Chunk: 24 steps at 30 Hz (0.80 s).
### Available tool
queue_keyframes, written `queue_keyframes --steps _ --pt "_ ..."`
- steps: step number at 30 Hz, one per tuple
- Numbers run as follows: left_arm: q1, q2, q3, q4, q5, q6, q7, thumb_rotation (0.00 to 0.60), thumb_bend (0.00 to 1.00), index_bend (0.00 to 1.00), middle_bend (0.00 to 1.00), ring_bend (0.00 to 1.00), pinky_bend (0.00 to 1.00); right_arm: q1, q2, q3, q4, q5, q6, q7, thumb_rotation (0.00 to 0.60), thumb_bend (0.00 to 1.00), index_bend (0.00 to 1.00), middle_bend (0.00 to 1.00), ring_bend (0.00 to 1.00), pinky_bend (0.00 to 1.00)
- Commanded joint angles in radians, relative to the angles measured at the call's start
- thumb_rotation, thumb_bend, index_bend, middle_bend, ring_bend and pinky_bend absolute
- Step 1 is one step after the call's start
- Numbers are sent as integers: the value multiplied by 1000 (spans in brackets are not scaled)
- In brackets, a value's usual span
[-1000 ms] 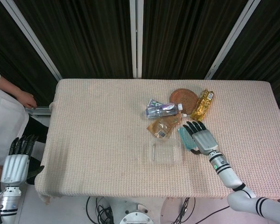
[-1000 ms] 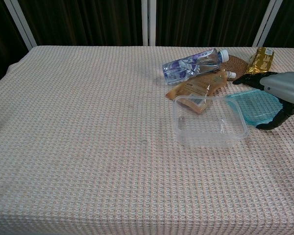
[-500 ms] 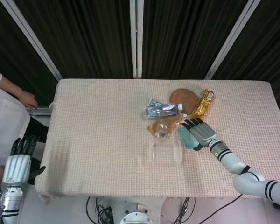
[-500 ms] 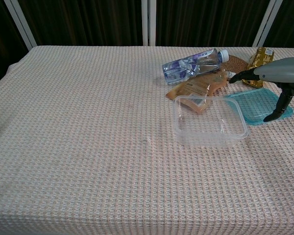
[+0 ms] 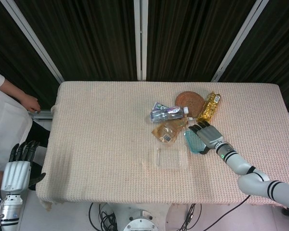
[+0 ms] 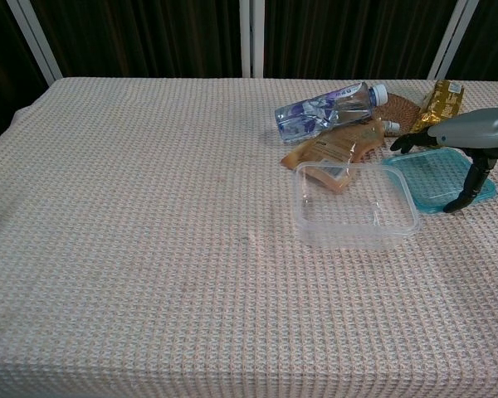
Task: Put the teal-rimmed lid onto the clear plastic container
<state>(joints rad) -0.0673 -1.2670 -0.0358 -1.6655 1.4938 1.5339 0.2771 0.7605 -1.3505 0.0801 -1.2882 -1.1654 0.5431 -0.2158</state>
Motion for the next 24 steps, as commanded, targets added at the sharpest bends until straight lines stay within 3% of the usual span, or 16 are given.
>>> queue_keyframes --steps 1,7,13,24 --pt "0 1 -1 -2 0 1 3 600 0 108 66 0 0 -4 5 -11 4 -15 6 20 600 35 0 107 0 0" --pt "0 2 0 -5 2 0 7 600 0 108 66 0 0 -9 3 -24 23 -25 12 45 600 35 0 130 0 0" --pt "1 2 -1 -7 4 2 7 600 0 108 66 0 0 -23 10 -19 9 -58 64 82 600 35 0 318 0 0" --pt "-4 -2 -2 16 13 -3 -20 600 0 108 66 0 0 -114 220 -9 -333 -75 244 111 600 37 0 399 0 0"
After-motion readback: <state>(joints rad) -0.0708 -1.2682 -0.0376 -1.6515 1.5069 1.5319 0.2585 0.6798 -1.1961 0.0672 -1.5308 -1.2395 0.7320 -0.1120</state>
